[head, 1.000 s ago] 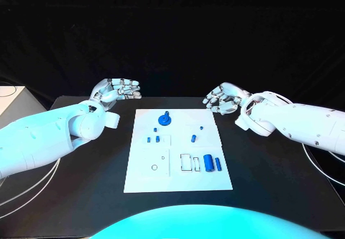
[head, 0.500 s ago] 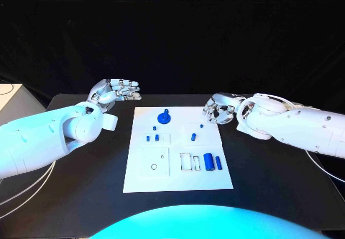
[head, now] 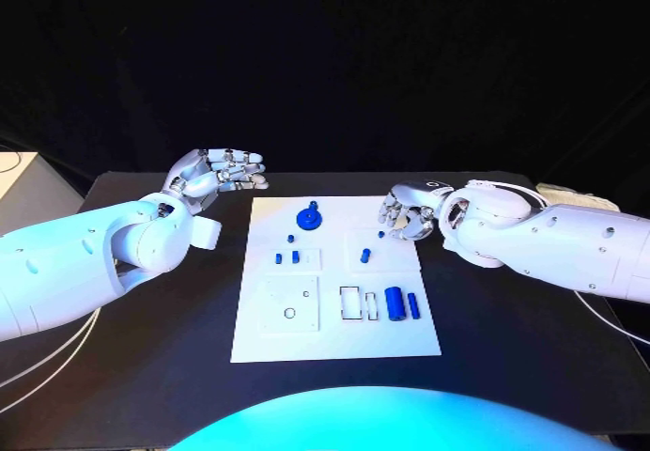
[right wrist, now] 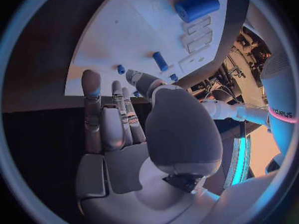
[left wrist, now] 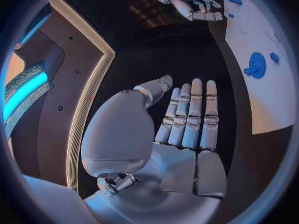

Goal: Assemble the parts on the task board

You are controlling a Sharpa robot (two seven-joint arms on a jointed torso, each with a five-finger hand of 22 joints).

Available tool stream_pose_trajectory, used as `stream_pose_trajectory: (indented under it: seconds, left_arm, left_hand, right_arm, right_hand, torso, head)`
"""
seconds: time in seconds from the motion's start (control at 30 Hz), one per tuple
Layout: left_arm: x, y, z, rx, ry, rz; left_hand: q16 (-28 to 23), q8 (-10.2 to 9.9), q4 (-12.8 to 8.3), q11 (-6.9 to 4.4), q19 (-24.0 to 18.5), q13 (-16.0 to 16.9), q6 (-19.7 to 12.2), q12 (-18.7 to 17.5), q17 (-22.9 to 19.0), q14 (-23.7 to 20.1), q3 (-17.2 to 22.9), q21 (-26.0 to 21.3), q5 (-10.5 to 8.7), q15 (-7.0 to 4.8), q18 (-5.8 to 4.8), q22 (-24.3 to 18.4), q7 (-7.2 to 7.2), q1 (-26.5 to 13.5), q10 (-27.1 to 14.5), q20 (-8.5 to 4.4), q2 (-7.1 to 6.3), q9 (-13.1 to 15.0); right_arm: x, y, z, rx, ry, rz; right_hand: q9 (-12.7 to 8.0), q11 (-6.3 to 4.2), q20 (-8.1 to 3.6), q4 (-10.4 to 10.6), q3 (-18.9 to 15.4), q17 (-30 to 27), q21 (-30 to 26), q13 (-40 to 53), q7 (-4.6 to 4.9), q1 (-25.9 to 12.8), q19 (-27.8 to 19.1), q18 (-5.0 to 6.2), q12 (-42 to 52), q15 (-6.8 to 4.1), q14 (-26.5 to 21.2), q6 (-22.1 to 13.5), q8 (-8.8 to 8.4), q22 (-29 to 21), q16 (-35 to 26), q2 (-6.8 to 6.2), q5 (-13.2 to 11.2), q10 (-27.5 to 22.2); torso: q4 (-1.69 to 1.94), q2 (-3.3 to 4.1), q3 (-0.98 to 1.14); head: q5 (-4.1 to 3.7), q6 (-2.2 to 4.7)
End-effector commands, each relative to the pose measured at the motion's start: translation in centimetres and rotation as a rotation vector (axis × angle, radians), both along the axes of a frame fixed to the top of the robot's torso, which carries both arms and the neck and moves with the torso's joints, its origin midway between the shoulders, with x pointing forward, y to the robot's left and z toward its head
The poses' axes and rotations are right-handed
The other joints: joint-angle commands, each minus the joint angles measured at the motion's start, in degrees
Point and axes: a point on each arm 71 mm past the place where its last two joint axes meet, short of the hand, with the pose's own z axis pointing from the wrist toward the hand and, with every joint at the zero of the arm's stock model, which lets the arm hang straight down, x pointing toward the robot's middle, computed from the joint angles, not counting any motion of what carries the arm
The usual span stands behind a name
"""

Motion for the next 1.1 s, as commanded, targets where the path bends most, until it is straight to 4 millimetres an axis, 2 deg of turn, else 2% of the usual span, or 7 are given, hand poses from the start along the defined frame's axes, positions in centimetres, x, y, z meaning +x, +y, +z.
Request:
stream_pose_trajectory:
  seconds: [0.03, 0.23, 0.47, 0.5, 0.7, 1.1]
  left_arm:
    - [-0.1, -0.3, 0.3, -0.017, -0.014, -0.013]
    - [-0.2, -0.3, 0.4, -0.02, -0.015, -0.017]
    - [-0.3, -0.4, 0.5, -0.021, -0.011, -0.023]
    - [-0.3, -0.4, 0.5, -0.021, -0.011, -0.024]
    - [-0.4, -0.4, 0.6, -0.023, -0.01, -0.027]
    - [-0.4, -0.5, 0.7, -0.024, -0.009, -0.032]
  left_hand:
    - [0.35, 0.23, -0.14, 0.15, 0.18, 0.0, -0.22, 0.14, 0.05, -0.36, -0.32, 0.23, 0.24, 0.09, 0.61, 0.05, 0.32, 0.36, 0.16, -0.01, 0.24, -0.05]
    - [0.35, 0.23, -0.14, 0.15, 0.18, 0.0, -0.22, 0.14, 0.05, -0.36, -0.32, 0.23, 0.24, 0.09, 0.61, 0.05, 0.32, 0.36, 0.16, -0.01, 0.24, -0.05]
    - [0.47, 0.26, -0.16, 0.2, 0.16, -0.01, -0.35, 0.12, 0.12, -0.47, -0.36, 0.24, 0.24, 0.12, 0.6, 0.07, 0.38, 0.35, 0.04, -0.02, 0.24, -0.09]
    - [0.47, 0.26, -0.16, 0.2, 0.16, -0.01, -0.35, 0.12, 0.12, -0.47, -0.36, 0.24, 0.24, 0.12, 0.6, 0.07, 0.38, 0.35, 0.04, -0.02, 0.24, -0.09]
    - [0.47, 0.26, -0.16, 0.2, 0.16, -0.01, -0.35, 0.12, 0.12, -0.47, -0.36, 0.24, 0.24, 0.12, 0.6, 0.07, 0.38, 0.35, 0.04, -0.02, 0.24, -0.09]
    - [0.47, 0.26, -0.16, 0.2, 0.16, -0.01, -0.35, 0.12, 0.12, -0.47, -0.36, 0.24, 0.24, 0.12, 0.6, 0.07, 0.38, 0.35, 0.04, -0.02, 0.24, -0.09]
  right_arm:
    - [-0.1, 0.3, -0.2, -0.047, -0.016, 0.009]
    - [0.0, 0.3, -0.5, -0.059, -0.035, -0.005]
    - [0.1, 0.6, -0.6, -0.074, -0.052, -0.001]
    - [0.1, 0.7, -0.7, -0.075, -0.054, 0.0]
    - [0.1, 1.0, -1.0, -0.08, -0.055, 0.001]
    - [-0.1, 1.5, -2.1, -0.092, -0.031, 0.003]
  right_hand:
    - [0.05, 0.12, 0.1, 0.4, 0.02, 0.05, -0.01, 0.0, 0.3, -0.27, 0.41, -0.35, -0.1, 0.3, 0.42, 0.21, 0.02, 0.05, 0.4, -0.05, -0.2, -0.48]
    - [0.13, 0.07, 0.13, 0.55, 0.37, 0.17, -0.05, 0.05, 0.23, -0.05, 0.6, -0.35, 0.03, 0.27, 0.43, 0.56, 0.19, 0.06, 0.54, 0.38, -0.19, -0.43]
    - [0.18, 0.01, 0.14, 0.63, 0.66, 0.3, 0.01, 0.1, 0.2, 0.11, 0.76, -0.36, 0.15, 0.21, 0.44, 0.8, 0.31, 0.16, 0.65, 0.67, -0.17, -0.26]
    - [0.18, 0.01, 0.14, 0.63, 0.66, 0.3, 0.01, 0.1, 0.2, 0.11, 0.76, -0.36, 0.15, 0.21, 0.44, 0.8, 0.31, 0.16, 0.65, 0.67, -0.17, -0.26]
    - [0.27, -0.08, 0.13, 0.75, 1.21, 0.56, 0.37, 0.13, 0.15, 0.38, 1.13, -0.44, 0.27, 0.08, 0.46, 1.13, 0.48, 0.58, 0.85, 1.2, 0.07, -0.02]
    - [0.57, -0.45, 0.03, 0.87, 2.04, 0.4, 0.87, 0.27, -0.2, 0.69, 1.61, -0.54, 0.68, -0.26, 0.35, 2.19, 1.09, 1.21, 0.92, 1.88, -0.04, 1.03]
  torso:
    - [0.05, 0.2, -0.03]
    - [0.11, 0.26, -0.05]
    - [0.39, 0.56, -0.06]
    - [0.32, 0.54, -0.07]
    - [0.44, 0.69, -0.11]
    - [0.41, 0.7, -0.09]
  head:
    - [0.09, 0.0]
    - [0.0, 0.0]
    - [-0.16, 0.0]
    - [-0.11, 0.0]
    - [-0.11, 0.0]
    - [0.02, 0.0]
